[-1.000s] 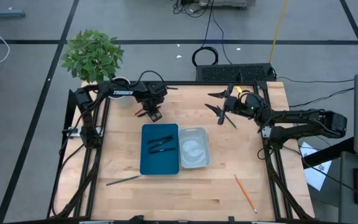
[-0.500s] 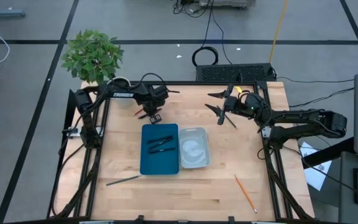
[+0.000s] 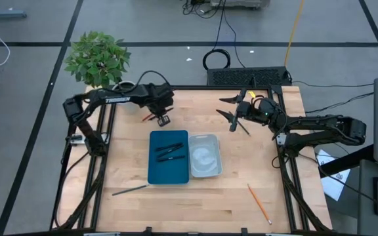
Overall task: Sort pens & pencils
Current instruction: Put the black pen into the blue bin
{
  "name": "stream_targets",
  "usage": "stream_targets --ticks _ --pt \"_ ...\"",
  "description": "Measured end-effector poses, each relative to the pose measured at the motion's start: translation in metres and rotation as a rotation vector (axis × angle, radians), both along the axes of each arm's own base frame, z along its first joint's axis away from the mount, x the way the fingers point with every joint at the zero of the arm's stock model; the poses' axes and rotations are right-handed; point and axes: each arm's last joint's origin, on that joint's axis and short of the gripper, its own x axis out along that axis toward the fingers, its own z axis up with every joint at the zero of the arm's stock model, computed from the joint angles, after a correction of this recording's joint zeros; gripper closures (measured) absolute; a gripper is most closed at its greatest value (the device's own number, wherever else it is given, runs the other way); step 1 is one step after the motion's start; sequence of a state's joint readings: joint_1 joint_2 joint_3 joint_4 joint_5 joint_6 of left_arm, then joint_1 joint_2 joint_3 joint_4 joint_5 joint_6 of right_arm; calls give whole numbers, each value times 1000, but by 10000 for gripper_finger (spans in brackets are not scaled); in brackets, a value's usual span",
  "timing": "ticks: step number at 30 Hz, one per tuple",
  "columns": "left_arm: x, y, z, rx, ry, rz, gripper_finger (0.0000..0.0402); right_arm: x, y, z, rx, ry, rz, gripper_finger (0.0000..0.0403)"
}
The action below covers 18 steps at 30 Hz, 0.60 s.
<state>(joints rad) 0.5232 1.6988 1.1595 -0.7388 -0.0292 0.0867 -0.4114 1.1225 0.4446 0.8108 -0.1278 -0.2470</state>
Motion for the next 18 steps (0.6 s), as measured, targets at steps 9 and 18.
stream_targets --ticks 9,18 --pt "2 -9 57 44 -571 -146 384 0 0 0 1 1 0 188" --pt "-27 -54 64 185 -1070 -238 384 0 0 -4 65 20 6 188"
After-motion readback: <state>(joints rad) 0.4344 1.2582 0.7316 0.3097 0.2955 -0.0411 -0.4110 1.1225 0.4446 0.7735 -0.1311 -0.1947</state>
